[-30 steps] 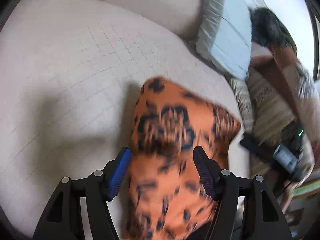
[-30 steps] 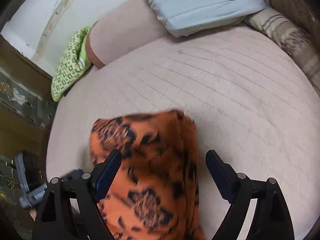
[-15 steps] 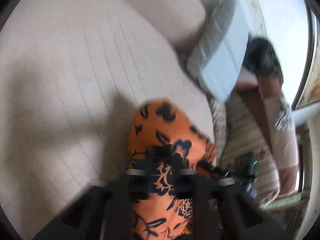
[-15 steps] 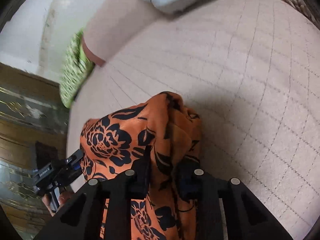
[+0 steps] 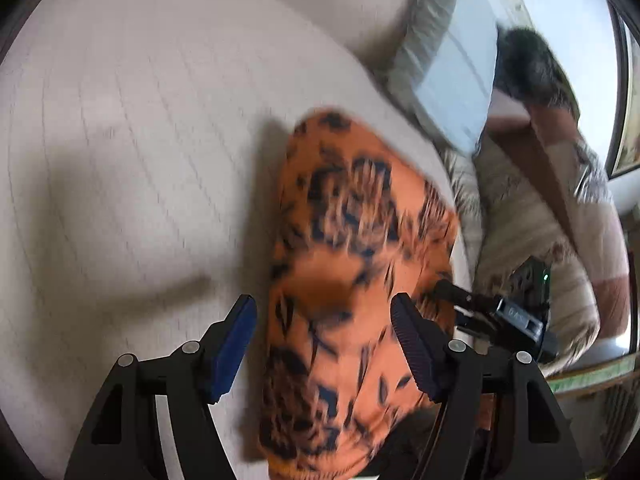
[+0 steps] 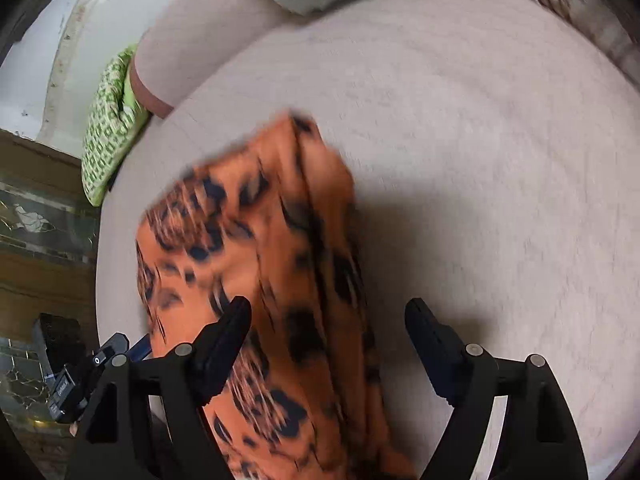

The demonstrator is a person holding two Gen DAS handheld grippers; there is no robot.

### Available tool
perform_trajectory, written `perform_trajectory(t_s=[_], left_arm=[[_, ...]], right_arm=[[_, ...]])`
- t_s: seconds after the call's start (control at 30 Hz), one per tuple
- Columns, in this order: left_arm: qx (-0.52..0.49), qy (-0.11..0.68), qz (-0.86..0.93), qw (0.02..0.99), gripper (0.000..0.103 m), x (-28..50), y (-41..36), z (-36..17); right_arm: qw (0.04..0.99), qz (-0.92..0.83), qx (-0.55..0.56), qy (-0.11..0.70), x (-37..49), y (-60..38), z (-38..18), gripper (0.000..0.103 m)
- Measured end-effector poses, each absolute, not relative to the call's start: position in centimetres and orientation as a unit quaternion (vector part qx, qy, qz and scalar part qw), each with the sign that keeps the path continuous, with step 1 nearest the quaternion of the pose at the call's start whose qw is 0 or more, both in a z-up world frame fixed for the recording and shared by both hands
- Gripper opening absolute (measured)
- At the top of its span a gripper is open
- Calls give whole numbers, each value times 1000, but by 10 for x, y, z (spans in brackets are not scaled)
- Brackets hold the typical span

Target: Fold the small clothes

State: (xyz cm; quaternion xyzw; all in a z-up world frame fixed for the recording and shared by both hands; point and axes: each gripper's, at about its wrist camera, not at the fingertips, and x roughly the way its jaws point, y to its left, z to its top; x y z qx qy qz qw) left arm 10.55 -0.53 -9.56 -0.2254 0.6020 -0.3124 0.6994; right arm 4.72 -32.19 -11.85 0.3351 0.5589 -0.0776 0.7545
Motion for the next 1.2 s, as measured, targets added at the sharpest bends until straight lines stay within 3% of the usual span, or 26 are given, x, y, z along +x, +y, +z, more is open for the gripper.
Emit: perform_trajectory(t_s=[0.07, 0.2, 0.27, 0.4, 0.43, 0.47, 0.5, 0.53, 0.7, 1.0, 1.2], left_arm=[[-222, 622, -311, 684, 69, 98, -9, -109], [-245, 647, -300, 657, 63, 103, -22, -127], [-267, 648, -304, 645, 47, 118, -28, -129], [-290, 660, -291, 628, 42, 137, -30, -139], [-290, 662, -289, 627, 31, 138, -31, -141], [-286, 662, -288, 630, 21, 139, -30, -140], [-287, 659, -294, 629, 19, 137, -27, -136], [-293, 654, -303, 628, 17, 136, -24, -135], [-299, 633, -313, 642, 15, 143, 7, -106], [-320, 552, -331, 696, 15, 195, 75, -26], [-311, 539, -329, 710, 16, 246, 74, -48]], right_arm=[[745, -77, 345, 566, 36, -320, -126, 78], [730, -54, 389, 559, 26, -325, -138, 52], [725, -43, 403, 557, 28, -326, -143, 49], [718, -38, 411, 560, 36, -331, -152, 54], [719, -37, 408, 561, 39, -328, -152, 52], [720, -35, 403, 563, 39, -327, -152, 47], [719, -24, 404, 565, 39, -324, -153, 36], [718, -16, 406, 565, 41, -322, -154, 32], [742, 28, 382, 550, 49, -295, -134, 25], [803, 102, 336, 482, 121, -241, -58, 23], [833, 95, 282, 467, 181, -234, -51, 24]])
